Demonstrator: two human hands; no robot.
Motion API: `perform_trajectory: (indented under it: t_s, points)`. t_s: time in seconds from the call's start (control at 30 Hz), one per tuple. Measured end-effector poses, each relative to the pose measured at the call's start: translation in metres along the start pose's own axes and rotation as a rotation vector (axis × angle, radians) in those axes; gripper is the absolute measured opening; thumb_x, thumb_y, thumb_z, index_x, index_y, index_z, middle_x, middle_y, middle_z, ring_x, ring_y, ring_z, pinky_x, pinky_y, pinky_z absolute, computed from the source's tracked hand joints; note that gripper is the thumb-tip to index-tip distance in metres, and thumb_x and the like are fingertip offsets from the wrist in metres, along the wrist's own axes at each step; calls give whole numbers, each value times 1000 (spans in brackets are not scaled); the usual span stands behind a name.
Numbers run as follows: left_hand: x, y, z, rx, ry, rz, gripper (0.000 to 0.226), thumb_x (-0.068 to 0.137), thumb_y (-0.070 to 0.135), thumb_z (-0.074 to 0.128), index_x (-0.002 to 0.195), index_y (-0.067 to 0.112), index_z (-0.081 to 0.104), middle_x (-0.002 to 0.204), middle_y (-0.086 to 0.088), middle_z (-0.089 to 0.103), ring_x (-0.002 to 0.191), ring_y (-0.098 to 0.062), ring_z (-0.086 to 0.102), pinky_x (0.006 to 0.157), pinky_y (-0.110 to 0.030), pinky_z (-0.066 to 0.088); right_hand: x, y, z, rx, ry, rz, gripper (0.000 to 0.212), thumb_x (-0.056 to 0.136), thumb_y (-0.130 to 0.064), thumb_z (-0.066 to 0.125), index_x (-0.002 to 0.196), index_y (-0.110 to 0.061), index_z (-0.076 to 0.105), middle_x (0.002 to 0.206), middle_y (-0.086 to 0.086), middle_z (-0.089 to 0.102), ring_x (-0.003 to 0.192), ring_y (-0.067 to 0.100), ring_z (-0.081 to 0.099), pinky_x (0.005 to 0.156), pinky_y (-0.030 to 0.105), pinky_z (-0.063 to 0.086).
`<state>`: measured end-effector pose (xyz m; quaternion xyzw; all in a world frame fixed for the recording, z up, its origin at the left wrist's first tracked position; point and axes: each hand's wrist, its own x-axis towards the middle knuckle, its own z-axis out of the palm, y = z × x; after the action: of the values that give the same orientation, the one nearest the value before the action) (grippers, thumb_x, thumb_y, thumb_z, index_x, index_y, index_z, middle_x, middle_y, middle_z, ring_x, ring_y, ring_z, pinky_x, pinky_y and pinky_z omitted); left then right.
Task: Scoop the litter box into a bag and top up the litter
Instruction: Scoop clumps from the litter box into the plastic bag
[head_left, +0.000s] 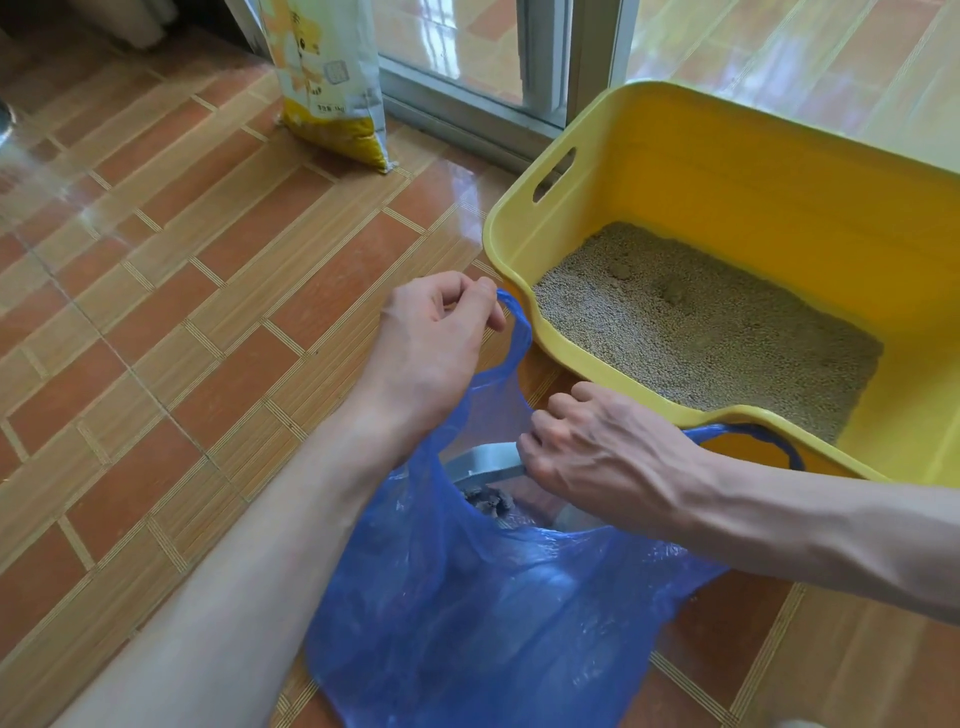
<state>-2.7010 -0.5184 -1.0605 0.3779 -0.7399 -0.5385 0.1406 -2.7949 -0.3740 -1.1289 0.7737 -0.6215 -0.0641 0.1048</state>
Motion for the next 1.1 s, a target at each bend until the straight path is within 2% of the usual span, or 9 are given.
perform_trajectory:
  t_s: [0.07,0.13,0.23,0.4,0.57,0.7,0.8,1.0,1.1]
  points:
    - [1,-1,1,-3,1,0,39,104,28,54,67,19,60,59,-8,33,45,-15,25,47,-26,20,-1,8,2,66,-14,58,18,82,-13,57,67,-21,51,59,2,55,54,26,55,53,34,39]
    - [1,-1,1,-1,0,0,38,104,29,54,67,19,61,56,-4,33,43,-13,25,46,-26,20,-4,18,-3,169,-21,139,26,85,-23,68,66,-20,49,59,1,57,54,28,59,52,35,47]
    - [1,-1,2,-4,-4,-1,37,104,29,53,70,17,61,54,0,34,42,-11,25,46,-26,20,-15,37,-17,251,-8,248,35,93,-43,46,68,-19,48,57,1,56,56,29,62,51,36,50]
    - [2,-1,2,-18,3,-3,37,103,30,53,69,18,61,54,-1,32,42,-13,24,49,-27,19,-43,73,-37,104,-39,411,57,88,-68,28,71,-21,55,54,2,55,54,28,60,45,26,25]
    - [3,0,4,-13,3,-5,37,105,29,52,73,13,62,52,2,32,42,-13,25,47,-27,20,-69,110,-38,233,-3,617,50,88,-64,52,62,-21,58,44,-6,41,44,21,43,45,21,21]
    - [3,-1,4,-29,3,-4,38,105,29,52,73,13,62,53,-2,32,44,-16,24,47,-27,19,-91,143,-23,249,-18,831,53,89,-66,51,59,-23,53,46,-3,47,45,19,47,45,23,33]
    - [4,-2,4,-21,9,-2,38,104,31,52,72,14,63,53,0,32,45,-16,25,48,-27,20,-105,167,-2,170,-79,953,53,93,-65,52,64,-21,58,49,0,52,46,20,49,46,24,38]
    - [5,-5,3,-21,12,-8,40,104,32,53,68,19,62,52,4,32,45,-14,24,49,-27,19,-114,194,28,88,-174,1057,51,96,-61,50,76,-17,68,53,2,54,48,21,53,50,29,50]
    - [6,-7,3,-28,2,-18,41,104,34,53,66,22,64,51,5,32,45,-15,23,50,-27,19,-112,199,40,79,-217,1099,53,100,-57,47,74,-13,63,56,5,55,50,22,53,50,28,45]
